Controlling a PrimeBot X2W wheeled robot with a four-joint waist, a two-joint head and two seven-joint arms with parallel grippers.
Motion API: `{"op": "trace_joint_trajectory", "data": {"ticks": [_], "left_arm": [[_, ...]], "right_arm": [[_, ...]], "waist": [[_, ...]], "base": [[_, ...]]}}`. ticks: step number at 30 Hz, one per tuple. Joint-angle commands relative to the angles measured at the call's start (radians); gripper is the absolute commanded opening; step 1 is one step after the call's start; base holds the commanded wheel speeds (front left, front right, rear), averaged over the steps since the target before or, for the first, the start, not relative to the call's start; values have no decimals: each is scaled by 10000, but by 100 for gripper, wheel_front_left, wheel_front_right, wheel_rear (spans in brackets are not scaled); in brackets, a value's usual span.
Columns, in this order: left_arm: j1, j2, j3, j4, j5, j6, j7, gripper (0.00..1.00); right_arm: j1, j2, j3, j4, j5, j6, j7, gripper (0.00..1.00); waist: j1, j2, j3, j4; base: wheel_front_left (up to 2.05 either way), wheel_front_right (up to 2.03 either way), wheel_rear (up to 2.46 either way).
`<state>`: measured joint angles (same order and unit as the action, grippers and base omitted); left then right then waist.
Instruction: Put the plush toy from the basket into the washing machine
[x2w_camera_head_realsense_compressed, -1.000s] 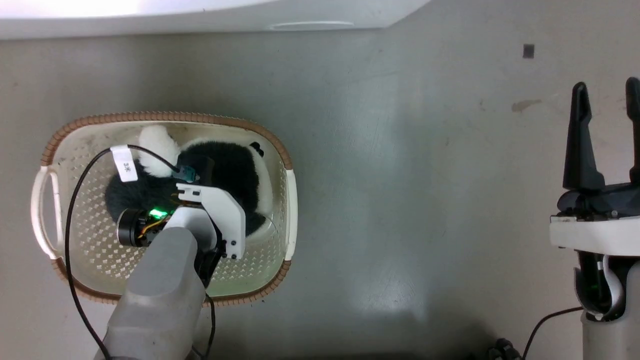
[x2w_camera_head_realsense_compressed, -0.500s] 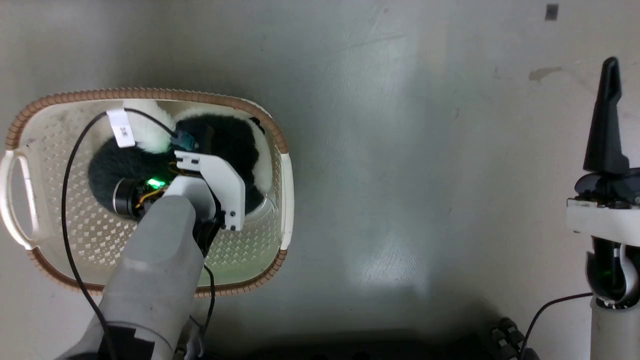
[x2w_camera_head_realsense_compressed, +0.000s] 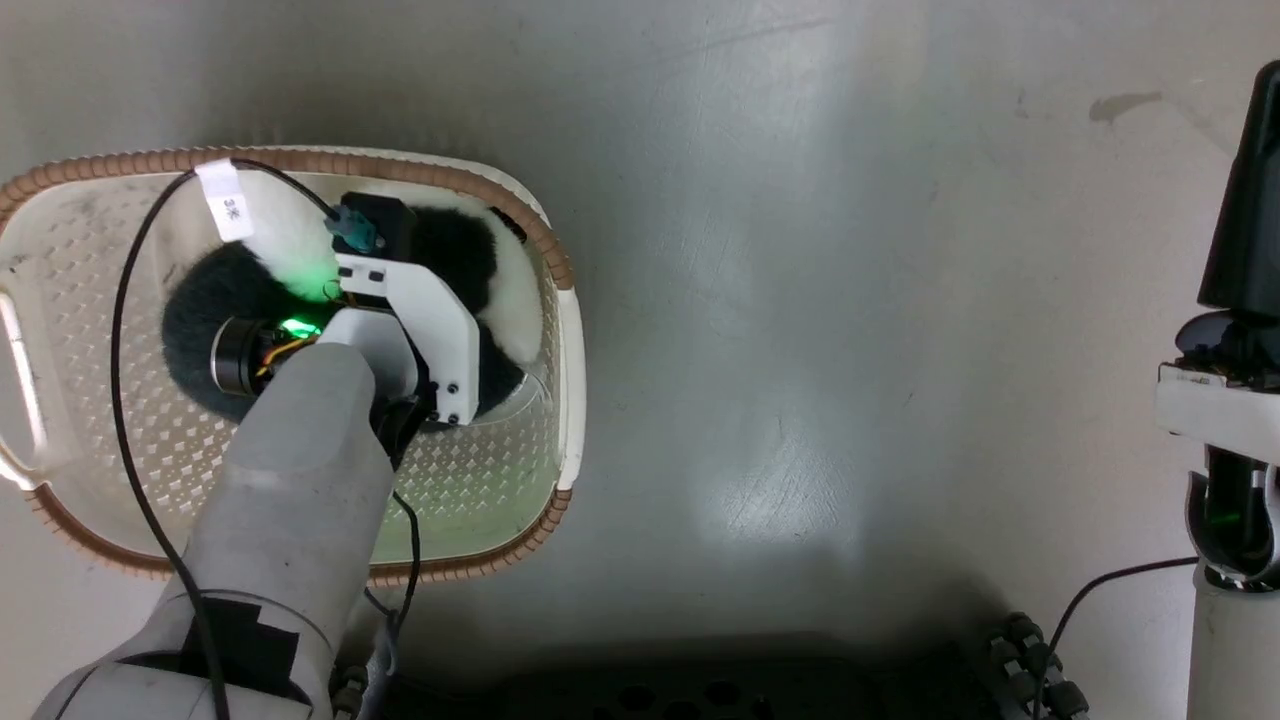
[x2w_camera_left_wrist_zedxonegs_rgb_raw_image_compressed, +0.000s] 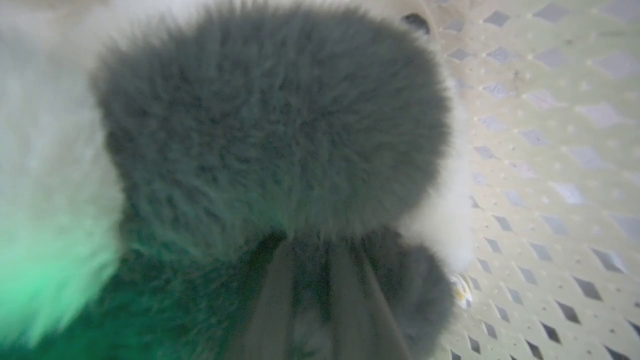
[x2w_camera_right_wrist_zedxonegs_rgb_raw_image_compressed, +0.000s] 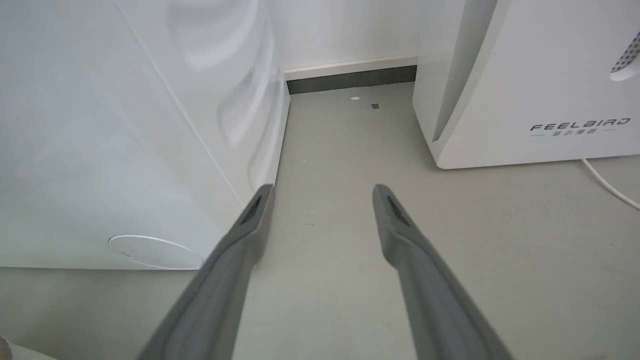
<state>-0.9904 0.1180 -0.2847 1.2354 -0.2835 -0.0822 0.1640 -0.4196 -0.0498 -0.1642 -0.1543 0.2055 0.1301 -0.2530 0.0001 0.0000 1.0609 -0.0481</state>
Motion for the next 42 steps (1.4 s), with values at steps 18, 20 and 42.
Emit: {"op": "trace_joint_trajectory", "data": {"ticks": [18, 20, 42], "left_arm": [[1432, -26, -443, 554, -222, -352, -1544, 0], [1663, -16, -484, 554, -275, -397, -1905, 0], [3692, 350, -1377, -1314, -741, -117, -4250, 0]], "right_arm": [[375, -4, 268, 682, 83, 6, -88, 100], [543, -4, 380, 799, 128, 6, -88, 100], [2909, -4, 580, 1684, 340, 6, -88, 100]], "waist": [[-1, 0, -2873, 184], [-1, 0, -3318, 188], [-1, 0, -7671, 958]], "base": [[0, 0, 0], [0, 0, 0], [0, 0, 0]]}}
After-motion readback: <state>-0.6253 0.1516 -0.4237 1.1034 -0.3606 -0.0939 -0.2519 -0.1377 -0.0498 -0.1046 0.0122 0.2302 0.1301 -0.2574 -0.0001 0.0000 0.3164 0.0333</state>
